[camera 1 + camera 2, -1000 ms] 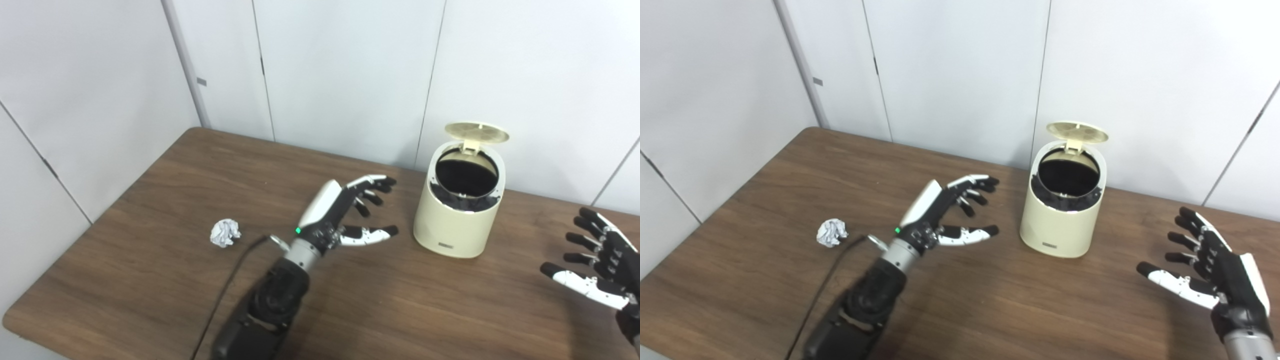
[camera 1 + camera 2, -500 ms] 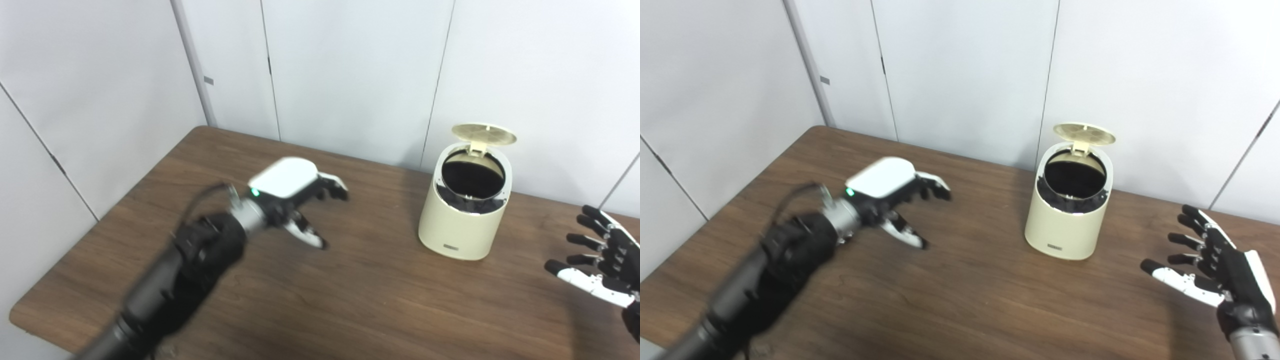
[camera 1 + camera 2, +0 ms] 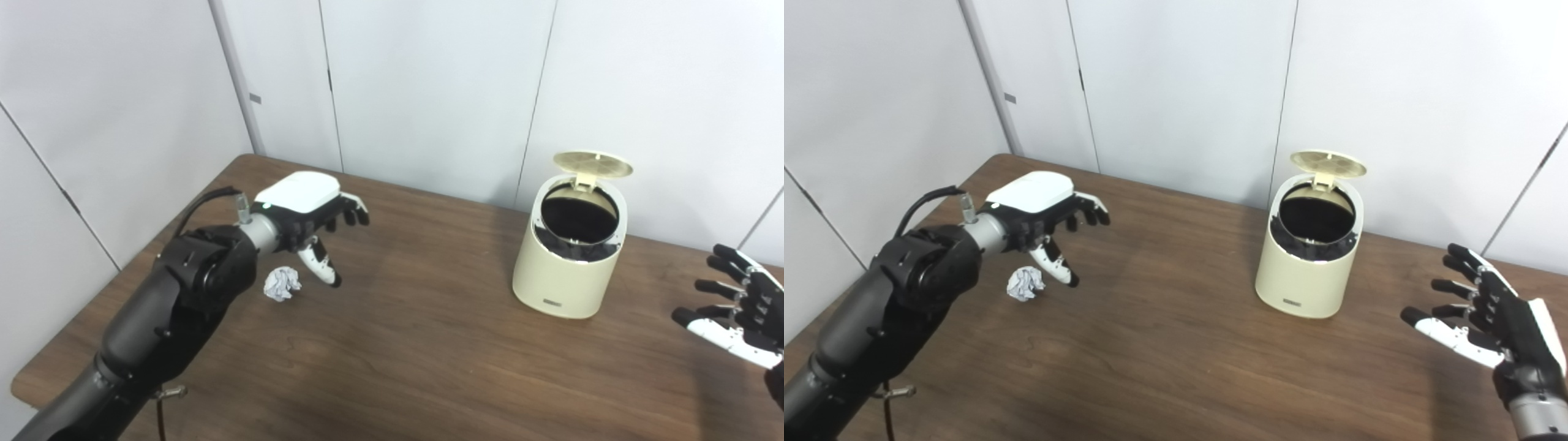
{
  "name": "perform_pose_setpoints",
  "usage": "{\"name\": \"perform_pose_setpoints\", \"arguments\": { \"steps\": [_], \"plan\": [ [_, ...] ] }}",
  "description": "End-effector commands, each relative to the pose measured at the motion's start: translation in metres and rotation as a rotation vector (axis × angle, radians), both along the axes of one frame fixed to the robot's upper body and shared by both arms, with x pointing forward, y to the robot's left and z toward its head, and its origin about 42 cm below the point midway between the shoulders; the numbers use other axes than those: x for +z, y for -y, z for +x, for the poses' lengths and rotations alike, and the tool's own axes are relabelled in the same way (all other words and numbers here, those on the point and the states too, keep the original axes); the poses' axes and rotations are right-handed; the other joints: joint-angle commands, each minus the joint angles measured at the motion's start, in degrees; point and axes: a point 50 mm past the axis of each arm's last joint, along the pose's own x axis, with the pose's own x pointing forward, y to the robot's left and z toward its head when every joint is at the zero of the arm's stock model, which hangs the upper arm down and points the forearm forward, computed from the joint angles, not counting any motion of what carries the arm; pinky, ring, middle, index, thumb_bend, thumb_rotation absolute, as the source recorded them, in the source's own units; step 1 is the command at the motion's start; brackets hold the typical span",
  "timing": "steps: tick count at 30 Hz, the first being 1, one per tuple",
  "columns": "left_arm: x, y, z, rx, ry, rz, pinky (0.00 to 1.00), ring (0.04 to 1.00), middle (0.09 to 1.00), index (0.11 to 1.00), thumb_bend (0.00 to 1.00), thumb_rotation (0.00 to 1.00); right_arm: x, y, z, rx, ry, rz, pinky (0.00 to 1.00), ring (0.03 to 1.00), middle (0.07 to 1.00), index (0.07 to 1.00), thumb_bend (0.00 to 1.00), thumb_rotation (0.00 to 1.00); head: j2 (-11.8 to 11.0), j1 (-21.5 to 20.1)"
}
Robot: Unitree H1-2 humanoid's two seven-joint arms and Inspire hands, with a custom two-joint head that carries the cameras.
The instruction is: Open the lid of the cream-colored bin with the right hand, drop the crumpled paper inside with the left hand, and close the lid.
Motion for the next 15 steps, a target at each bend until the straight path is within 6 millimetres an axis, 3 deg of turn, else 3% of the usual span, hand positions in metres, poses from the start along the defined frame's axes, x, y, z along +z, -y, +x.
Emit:
{"name": "perform_pose_setpoints", "arguments": {
  "steps": [1, 15],
  "plan": [
    [0.019, -0.015, 0.0, 0.022, 0.075, 0.052, 0.54, 0.719, 0.774, 0.784, 0.9, 0.07, 0.026, -0.002, 0.006, 0.021, 0.106, -0.01, 0.56, 0.745, 0.856, 0.854, 0.68, 0.24, 0.1, -0.1],
    [0.007, -0.044, 0.002, 0.08, -0.094, 0.107, 0.69, 0.801, 0.819, 0.792, 0.93, 0.08, 0.027, 0.001, 0.006, 0.018, 0.107, -0.007, 0.58, 0.763, 0.871, 0.869, 0.67, 0.22, -0.2, 0.2]
  ]
}}
